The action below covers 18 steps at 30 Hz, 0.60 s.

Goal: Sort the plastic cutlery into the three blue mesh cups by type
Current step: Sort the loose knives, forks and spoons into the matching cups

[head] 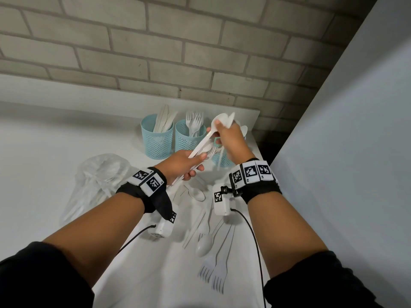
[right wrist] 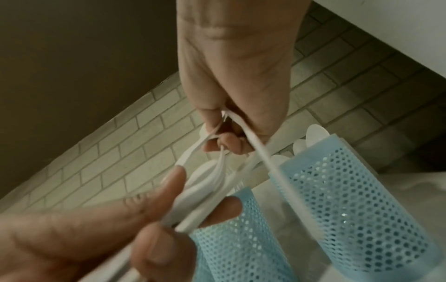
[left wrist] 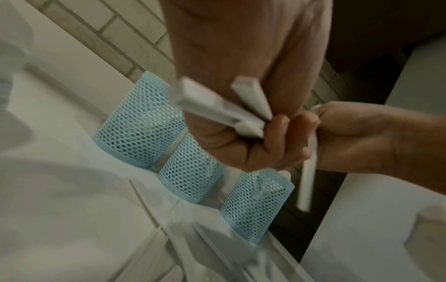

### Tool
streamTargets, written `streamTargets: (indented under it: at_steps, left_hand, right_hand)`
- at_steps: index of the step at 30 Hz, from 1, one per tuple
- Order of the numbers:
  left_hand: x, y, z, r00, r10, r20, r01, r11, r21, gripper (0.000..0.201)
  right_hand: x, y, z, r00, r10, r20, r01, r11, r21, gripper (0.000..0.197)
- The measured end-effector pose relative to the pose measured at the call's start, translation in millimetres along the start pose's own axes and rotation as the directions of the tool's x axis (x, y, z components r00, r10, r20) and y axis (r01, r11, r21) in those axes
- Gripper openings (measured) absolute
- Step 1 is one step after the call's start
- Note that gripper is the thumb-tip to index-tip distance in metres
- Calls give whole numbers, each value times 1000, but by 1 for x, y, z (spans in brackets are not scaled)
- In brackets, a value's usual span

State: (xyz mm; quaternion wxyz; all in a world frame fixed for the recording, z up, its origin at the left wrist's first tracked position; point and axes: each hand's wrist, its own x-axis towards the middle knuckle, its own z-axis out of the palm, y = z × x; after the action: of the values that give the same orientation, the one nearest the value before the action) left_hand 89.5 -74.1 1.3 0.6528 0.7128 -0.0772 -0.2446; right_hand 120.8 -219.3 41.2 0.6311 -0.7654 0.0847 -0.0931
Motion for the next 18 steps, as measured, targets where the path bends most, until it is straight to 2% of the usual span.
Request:
streamTargets:
  at_steps: [1,3,5,6,8,10,12,15,18]
  left_hand:
    - [0,0,0,1000,3,-3,-3,1000,1,15]
    - [1,0,0,1000,6,-4,-6,1000,17,18]
    - [2,-1,-4,1000,6,1,-6,1000,31,20]
    - [2,-2,-6,1000,3,-3,-3,1000,29,22]
    - [2,-2,-11,1000,-6,-18,6,1000,4,29]
    - [3,-1,-14,1000,-5,-30,4,999,-34,32]
    - [3,0,-16,999,6,-40,-8,998,-70,30]
    - [3,2,-18,1000,10,-23,-13,990,-142,17]
    - [3,1,-18,1000,2,-9,-3,982,-190,11]
  right_hand:
    - [2,-3,0,999,39,-10,-37,986,165,27]
    - [9,-9,-5,995,102,-1,-88,870,485,28]
    - [18,-17,-16,987,148,-63,-66,733,676,19]
    - [24,-21,-23,978,164,-129,-22,696,718,12]
    - [35,-26,-35,943,175,-283,86,692,716,11]
    - [44,-27,-43,904,132,-406,175,754,633,17]
    - [46,-26,-44,871,54,-488,241,819,521,15]
    - [50,-14,-40,850,-38,-526,267,891,366,13]
    - [58,10,-33,881,-78,-466,225,937,267,8]
